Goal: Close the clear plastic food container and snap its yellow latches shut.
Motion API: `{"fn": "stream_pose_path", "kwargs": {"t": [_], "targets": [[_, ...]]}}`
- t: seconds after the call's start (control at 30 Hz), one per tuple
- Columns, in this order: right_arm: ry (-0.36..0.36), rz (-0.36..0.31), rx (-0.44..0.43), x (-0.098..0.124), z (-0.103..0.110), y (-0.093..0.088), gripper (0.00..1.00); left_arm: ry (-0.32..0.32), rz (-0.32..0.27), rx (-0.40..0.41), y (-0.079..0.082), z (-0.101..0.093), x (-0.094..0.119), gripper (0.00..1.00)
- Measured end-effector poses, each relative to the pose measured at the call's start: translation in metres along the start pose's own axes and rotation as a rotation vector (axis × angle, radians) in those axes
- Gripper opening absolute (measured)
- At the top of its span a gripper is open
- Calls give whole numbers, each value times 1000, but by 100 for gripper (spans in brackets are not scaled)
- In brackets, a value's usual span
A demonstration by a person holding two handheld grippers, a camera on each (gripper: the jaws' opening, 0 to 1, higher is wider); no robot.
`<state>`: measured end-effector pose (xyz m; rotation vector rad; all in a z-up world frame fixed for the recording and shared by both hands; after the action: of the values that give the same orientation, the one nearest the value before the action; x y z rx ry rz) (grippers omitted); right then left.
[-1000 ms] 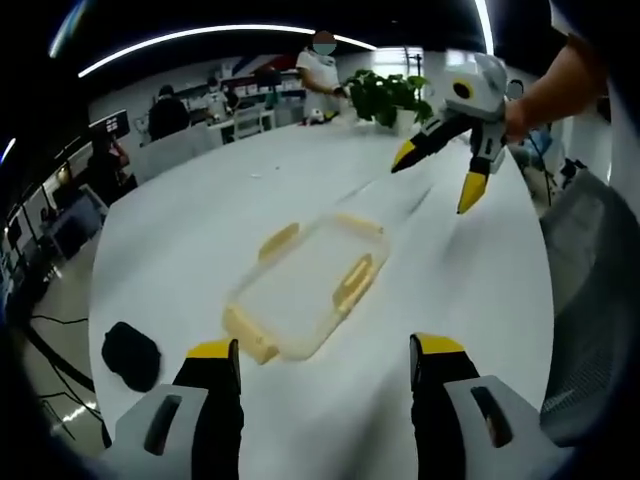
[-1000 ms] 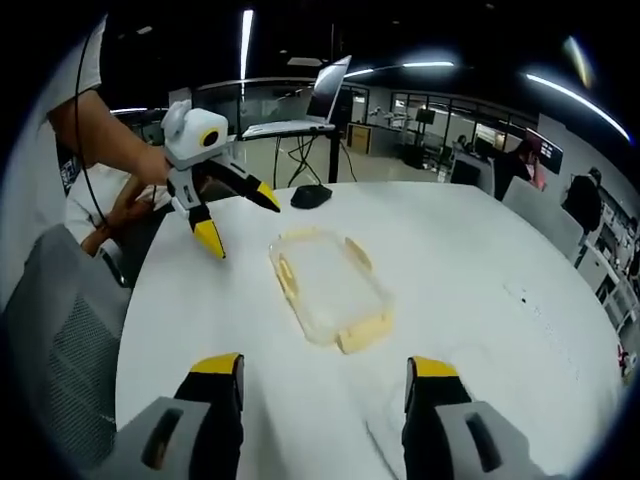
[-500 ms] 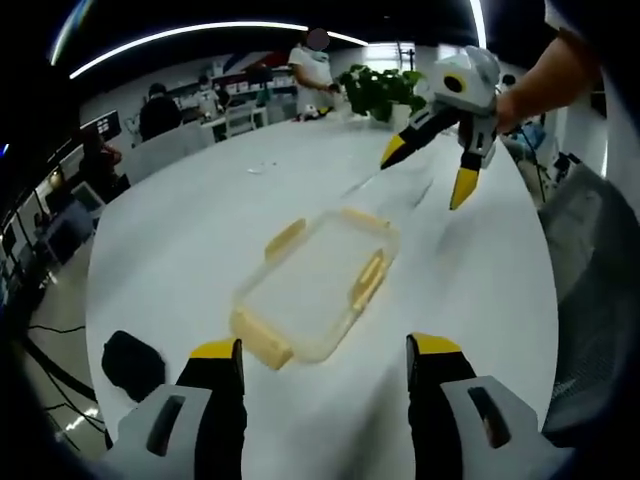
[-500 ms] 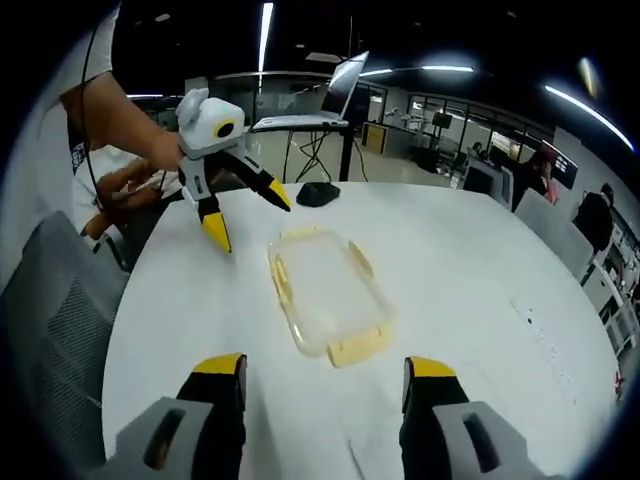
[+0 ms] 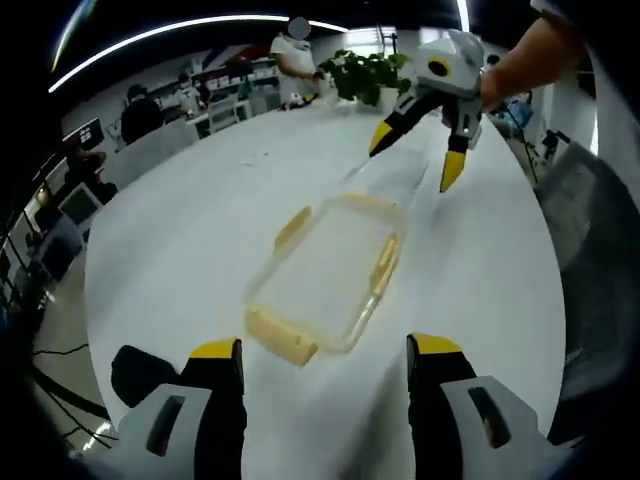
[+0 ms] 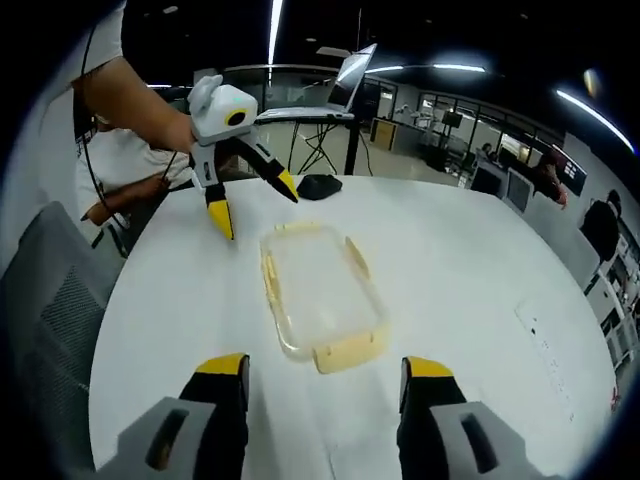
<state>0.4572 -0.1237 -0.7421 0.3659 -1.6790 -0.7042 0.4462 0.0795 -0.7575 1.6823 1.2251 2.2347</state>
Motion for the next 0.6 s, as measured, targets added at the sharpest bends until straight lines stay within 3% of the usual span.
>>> {"fn": "stream_pose_path", "kwargs": {"t": [0.23,0.6], "targets": [[11,13,28,-7,-4,2,58,-21,23,-60,1,7,-3,63],[44,74,159,-19,-13,5,58,-34,94,-202,-3,19,-9,62]]}}
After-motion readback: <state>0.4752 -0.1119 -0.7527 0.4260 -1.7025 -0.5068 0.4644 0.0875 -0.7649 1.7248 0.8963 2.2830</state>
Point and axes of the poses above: the point that each gripper's makers call its tool centre point, and the gripper's own axes: x roughly backward along the fingers, z roughly to its left, y roughly out of its top, the point moved 2 cm from there along x, roughly backward along the fingers, and after that the axes turned 7 degrees about z, right-handed, at the moved point
